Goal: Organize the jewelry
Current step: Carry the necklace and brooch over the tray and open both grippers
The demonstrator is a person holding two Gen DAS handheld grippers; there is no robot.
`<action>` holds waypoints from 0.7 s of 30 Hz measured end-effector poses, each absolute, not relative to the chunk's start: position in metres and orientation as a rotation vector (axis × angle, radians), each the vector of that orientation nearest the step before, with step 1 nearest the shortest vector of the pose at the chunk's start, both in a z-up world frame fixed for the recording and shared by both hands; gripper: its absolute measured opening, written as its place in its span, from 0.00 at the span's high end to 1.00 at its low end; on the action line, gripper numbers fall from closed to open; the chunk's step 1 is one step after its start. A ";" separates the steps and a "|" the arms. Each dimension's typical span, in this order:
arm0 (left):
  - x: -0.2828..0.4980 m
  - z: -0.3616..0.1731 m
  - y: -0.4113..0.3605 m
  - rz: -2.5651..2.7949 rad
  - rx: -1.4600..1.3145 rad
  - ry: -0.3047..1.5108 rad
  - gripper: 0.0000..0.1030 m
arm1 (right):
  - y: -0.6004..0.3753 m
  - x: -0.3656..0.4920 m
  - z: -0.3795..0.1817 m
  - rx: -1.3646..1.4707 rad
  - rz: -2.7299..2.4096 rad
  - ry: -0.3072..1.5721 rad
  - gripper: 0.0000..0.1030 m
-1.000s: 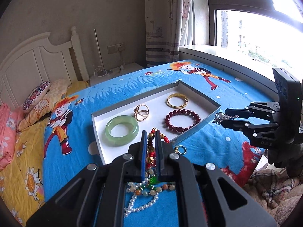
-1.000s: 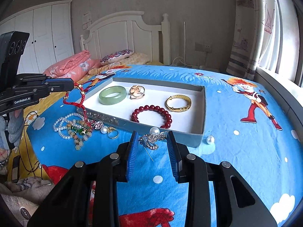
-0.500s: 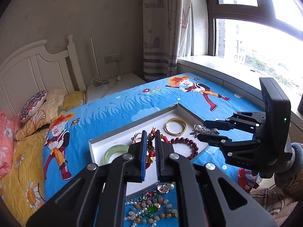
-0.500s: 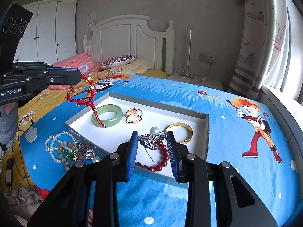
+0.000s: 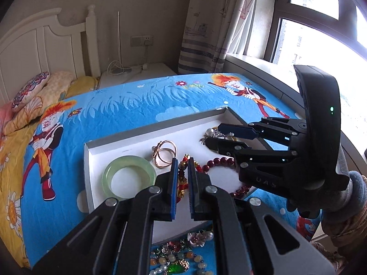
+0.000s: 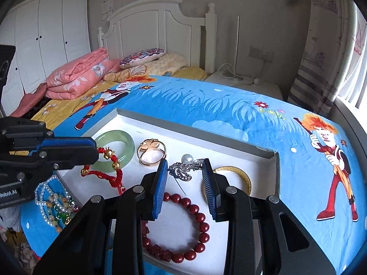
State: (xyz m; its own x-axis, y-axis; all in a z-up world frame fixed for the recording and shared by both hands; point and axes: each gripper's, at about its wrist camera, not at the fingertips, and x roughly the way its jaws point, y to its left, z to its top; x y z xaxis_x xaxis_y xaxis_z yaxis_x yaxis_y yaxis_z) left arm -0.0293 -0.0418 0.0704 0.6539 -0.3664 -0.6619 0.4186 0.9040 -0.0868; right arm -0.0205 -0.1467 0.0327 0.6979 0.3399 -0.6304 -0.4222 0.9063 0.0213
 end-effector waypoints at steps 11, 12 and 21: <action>-0.031 0.072 0.011 -0.251 0.028 0.688 0.24 | -0.169 -0.025 0.038 -0.016 0.408 0.656 0.46; -0.034 0.074 0.018 -0.233 0.019 0.677 0.21 | -0.174 -0.030 0.039 -0.007 0.407 0.649 0.46; -0.058 0.069 0.074 -0.076 -0.025 0.642 0.08 | -0.206 -0.063 0.031 0.070 0.397 0.634 0.40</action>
